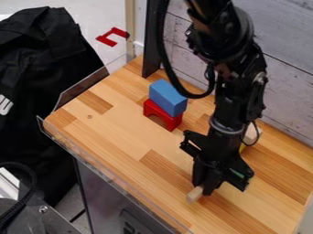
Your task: Remove cylinder from the tower and put on the left side of the table
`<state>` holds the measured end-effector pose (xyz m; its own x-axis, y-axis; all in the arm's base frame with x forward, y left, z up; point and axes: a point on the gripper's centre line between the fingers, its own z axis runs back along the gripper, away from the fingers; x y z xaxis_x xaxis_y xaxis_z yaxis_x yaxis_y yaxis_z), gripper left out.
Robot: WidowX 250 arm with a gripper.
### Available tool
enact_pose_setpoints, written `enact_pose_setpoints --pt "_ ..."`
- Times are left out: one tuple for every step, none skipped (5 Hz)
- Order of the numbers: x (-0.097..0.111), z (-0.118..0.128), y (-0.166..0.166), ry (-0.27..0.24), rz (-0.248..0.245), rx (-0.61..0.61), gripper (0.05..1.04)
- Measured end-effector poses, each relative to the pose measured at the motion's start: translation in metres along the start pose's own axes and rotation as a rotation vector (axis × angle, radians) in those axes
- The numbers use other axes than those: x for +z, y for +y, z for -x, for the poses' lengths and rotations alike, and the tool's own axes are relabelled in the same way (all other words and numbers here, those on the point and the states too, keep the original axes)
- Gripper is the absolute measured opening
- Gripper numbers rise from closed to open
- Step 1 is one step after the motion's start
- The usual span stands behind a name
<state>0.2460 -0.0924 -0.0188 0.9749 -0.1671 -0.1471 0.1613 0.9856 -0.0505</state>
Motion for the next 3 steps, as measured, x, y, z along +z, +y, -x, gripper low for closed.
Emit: enact_pose_setpoints --pt "-0.0068 -0.0019 0.0022 0.018 -0.007 0.029 0.145" --pt "-0.0077 -0.0044 0.0046 0.014 -0.006 0.071 0.145" --pt "-0.0109 -0.0054 0.0053 0.013 -0.010 0.083 0.180"
